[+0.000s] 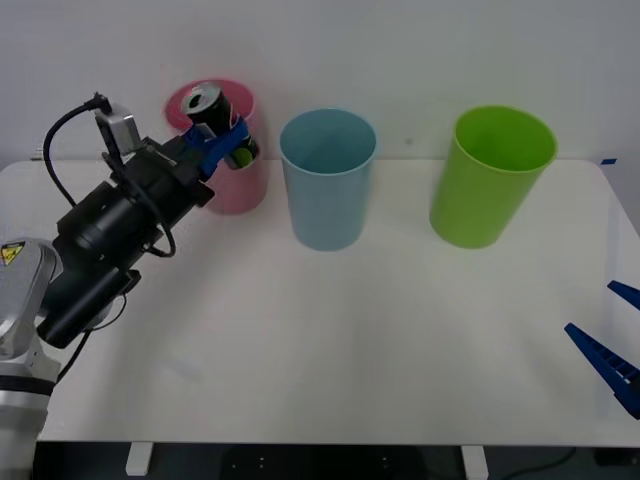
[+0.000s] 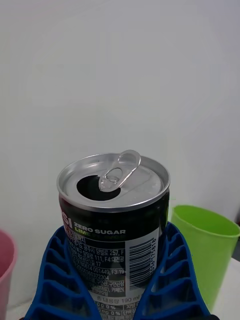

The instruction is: Grasp the object on the table and drop it into the matching bin: aluminum can to the light blue bin, PET bottle to the pink bin.

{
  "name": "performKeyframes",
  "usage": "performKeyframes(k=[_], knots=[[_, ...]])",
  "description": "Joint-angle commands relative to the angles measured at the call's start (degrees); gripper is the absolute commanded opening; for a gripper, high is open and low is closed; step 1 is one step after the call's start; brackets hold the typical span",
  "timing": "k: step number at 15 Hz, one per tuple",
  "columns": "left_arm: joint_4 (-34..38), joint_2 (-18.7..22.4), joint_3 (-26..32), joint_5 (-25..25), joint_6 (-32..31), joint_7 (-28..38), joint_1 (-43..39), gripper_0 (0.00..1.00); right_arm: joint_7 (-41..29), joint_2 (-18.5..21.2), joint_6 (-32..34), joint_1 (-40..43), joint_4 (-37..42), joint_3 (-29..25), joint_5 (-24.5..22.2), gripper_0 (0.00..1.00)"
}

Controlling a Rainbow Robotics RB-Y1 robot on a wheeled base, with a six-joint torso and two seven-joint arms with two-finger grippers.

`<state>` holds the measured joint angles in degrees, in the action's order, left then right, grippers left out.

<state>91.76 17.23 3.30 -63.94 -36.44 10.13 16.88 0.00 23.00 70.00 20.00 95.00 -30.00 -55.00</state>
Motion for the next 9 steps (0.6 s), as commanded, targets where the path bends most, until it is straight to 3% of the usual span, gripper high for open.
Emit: performKeyframes(k=[1,9], knots=[[-0.18,0.00,-2.86,-2.77,4.54,3.66,3.60,0.00,0.00,0.00,0.00,0.00,0.00,0.00,0.00,1.00],[-13.01,0.00,-8.66,-7.17,9.29,4.19,16.60,0.00,0.00,0.00,0.00,0.00,0.00,0.00,0.00,1.00]])
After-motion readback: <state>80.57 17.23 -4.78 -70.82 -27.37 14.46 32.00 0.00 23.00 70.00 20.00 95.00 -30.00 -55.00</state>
